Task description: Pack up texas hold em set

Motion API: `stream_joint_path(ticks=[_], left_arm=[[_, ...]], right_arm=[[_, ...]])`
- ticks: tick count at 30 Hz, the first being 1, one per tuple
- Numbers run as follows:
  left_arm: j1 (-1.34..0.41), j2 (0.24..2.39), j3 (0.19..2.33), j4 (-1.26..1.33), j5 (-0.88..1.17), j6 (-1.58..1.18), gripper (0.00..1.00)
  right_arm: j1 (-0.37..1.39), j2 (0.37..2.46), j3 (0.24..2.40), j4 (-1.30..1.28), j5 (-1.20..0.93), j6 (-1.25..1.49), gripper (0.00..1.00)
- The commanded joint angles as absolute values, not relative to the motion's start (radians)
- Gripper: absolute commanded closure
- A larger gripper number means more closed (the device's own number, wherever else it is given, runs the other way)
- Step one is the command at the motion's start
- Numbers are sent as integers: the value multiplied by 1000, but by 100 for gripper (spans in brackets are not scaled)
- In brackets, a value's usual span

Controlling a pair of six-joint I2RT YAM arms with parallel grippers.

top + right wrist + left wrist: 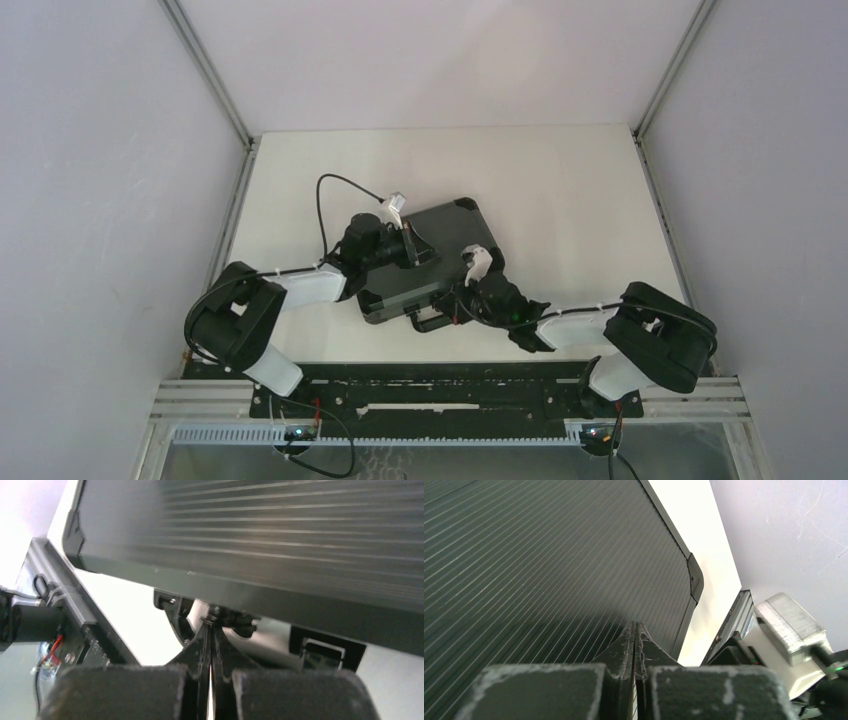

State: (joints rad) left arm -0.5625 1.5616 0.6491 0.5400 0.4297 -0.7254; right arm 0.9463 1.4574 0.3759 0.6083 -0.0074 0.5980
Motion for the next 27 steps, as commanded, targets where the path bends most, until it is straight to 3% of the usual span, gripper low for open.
stream_joint_path(ticks=[1,11,20,27], left_arm=[[-565,1585,590,344,430,-683,100],[-559,1565,573,340,420,-678,100],[-557,1562,573,343,426,-678,100],[-558,1558,568,350,434,-678,100]], right_arm=[[914,1420,446,635,48,527,100],[866,1483,536,614,-3,483,100],[955,1366,531,442,74,456,100],[977,1410,510,477,73,478,100]])
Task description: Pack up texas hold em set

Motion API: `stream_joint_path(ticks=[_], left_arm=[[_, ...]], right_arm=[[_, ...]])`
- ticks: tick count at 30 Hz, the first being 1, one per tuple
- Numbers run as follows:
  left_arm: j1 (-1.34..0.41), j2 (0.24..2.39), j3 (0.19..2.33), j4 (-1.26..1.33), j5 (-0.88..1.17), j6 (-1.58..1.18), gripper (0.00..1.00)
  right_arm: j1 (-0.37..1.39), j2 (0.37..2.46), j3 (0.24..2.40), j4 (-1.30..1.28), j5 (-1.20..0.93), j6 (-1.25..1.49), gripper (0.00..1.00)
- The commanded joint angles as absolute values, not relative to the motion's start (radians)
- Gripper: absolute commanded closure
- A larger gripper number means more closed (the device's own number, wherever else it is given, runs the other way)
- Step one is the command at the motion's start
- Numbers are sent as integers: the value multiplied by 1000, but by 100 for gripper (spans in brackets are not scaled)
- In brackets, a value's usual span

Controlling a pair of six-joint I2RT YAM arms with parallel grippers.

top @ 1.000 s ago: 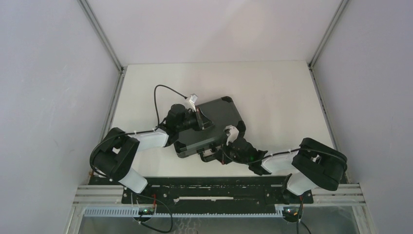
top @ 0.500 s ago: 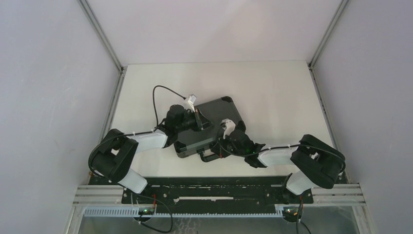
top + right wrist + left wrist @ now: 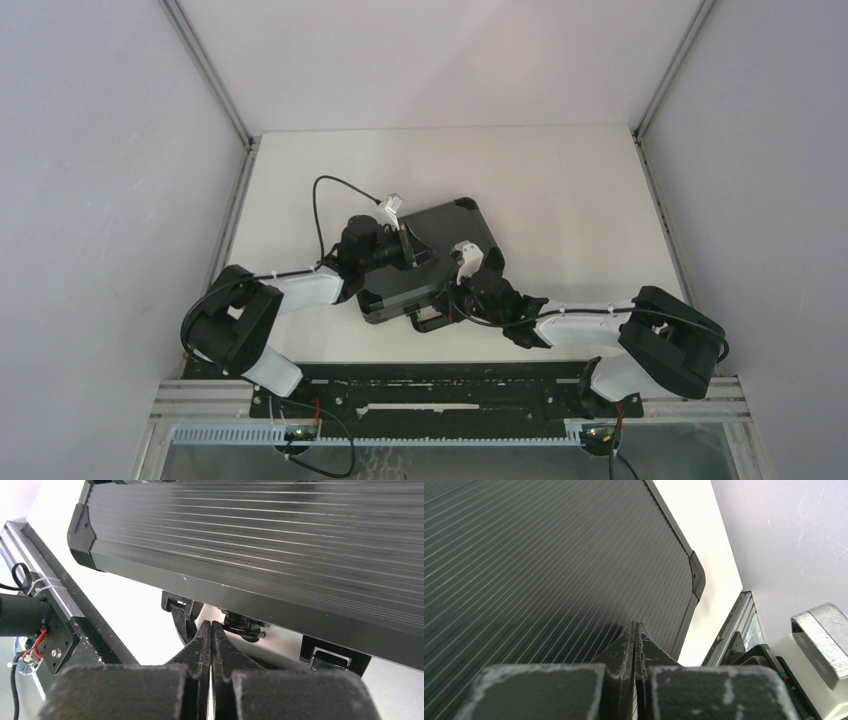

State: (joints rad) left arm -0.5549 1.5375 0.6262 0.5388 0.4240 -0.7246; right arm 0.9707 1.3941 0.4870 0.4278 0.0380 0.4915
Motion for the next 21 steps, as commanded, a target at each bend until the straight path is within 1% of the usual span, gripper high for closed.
stream_joint_path(ticks=[1,8,12,21], left_arm=[[-557,1557,568,349,434,-678,100],[-555,1552,565,348,434,-678,100],[-554,1551,562,348,434,-678,100],[-547,1549,560,348,433,-678,100]], right_arm=[[977,1415,513,483,69,479,100],[965,1461,520,455,82,486,100],[958,1500,523,502,99,476,100],[876,1499,636,408,50,399,100]])
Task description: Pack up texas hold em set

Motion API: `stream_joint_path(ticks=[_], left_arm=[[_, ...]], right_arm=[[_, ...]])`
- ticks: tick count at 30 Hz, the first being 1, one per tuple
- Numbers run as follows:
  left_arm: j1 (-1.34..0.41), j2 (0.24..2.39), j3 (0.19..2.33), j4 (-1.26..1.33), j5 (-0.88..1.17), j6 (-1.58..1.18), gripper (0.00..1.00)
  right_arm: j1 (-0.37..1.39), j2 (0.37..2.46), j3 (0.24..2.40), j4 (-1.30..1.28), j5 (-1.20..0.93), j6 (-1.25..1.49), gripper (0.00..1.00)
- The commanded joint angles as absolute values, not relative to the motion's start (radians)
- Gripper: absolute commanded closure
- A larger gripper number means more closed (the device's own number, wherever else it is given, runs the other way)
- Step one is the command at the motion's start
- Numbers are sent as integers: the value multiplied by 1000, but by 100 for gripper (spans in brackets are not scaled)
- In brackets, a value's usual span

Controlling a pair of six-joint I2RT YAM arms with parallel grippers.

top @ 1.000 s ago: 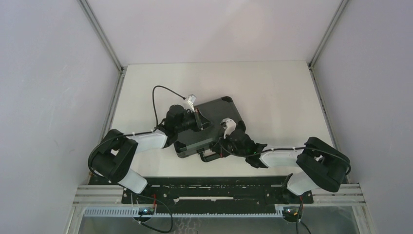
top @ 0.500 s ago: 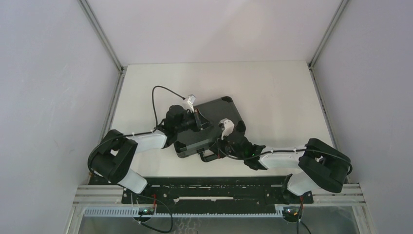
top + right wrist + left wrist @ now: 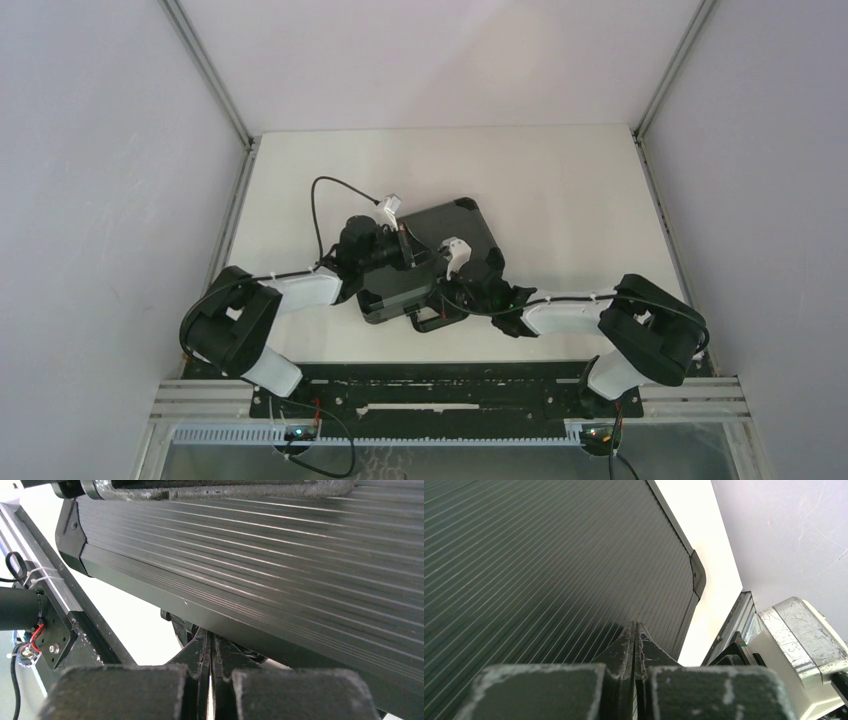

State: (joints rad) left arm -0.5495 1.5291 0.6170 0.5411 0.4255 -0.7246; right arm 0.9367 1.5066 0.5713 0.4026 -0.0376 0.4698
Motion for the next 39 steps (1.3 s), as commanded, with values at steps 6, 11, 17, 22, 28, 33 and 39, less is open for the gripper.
stream_joint_path(ticks=[6,11,17,22,28,33,39], left_arm=[[-543,1544,556,349,435,-678,100],[-543,1537,553,353,439,-678,100],[-543,1523,550,354,440,-678,100],[-543,1517,549,356,445,-680,100],[-544,1514,550,356,451,-682,100],[-544,1514,548,357,456,-685,100],[-544,1511,545,359,456,-685,100]], right_arm=[[920,1499,622,392,72,387,100],[954,1418,622,417,68,359,100],[956,1306,630,363,-6,365,100],[1002,1248,610,288,33,371,100],[1082,1247,493,242,107,481,100],[1138,1325,377,319,154,603,100],[1129,1516,345,480,138,675,100]])
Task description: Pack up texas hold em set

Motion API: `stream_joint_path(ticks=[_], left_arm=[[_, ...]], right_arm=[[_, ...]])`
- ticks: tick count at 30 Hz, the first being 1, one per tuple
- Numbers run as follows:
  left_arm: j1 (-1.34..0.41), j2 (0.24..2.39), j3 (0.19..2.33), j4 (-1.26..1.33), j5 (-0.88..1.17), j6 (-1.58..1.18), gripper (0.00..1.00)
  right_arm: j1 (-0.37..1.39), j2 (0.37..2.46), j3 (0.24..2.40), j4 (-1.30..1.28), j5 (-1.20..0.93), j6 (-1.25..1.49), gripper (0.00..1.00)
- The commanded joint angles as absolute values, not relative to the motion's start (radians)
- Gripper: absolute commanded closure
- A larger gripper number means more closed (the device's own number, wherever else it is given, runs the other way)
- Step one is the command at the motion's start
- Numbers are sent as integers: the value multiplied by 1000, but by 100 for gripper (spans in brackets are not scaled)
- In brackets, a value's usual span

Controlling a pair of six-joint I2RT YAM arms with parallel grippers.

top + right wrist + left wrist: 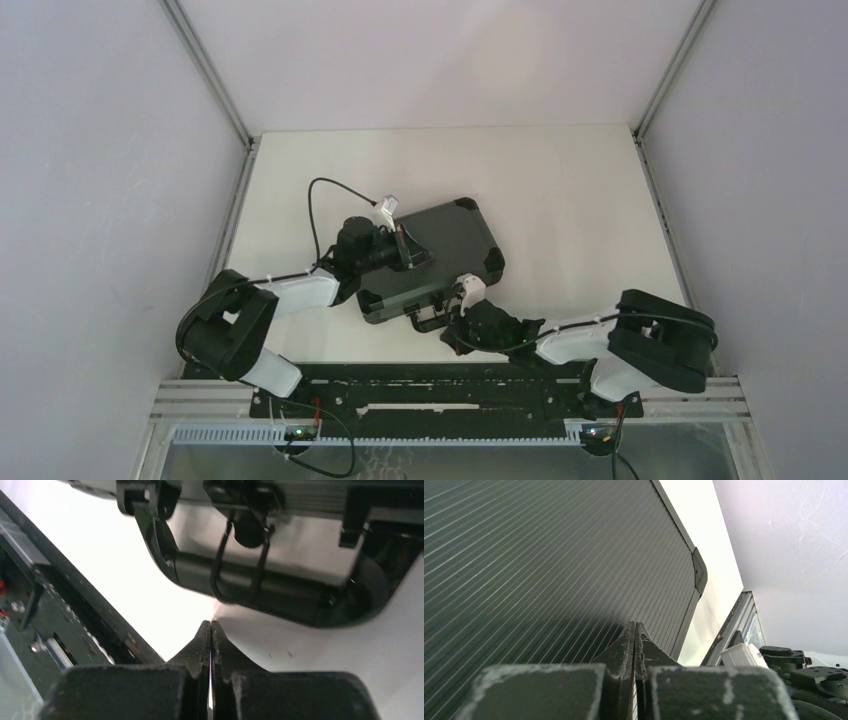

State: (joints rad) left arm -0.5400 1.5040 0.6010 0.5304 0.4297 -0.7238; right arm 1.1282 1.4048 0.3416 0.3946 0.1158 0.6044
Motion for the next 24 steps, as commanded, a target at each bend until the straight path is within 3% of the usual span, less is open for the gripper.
stream_joint_path(ticks=[1,5,24], left_arm=[[-544,1510,545,360,455,-686,100],[-539,1507,542,356,450,-683,100],[-531,1511,539,360,459,-686,100]], right_arm=[[1124,1546,349,494,139,681,100],[1114,1613,353,538,115,694,100],[1051,1495,307,421,154,657,100]])
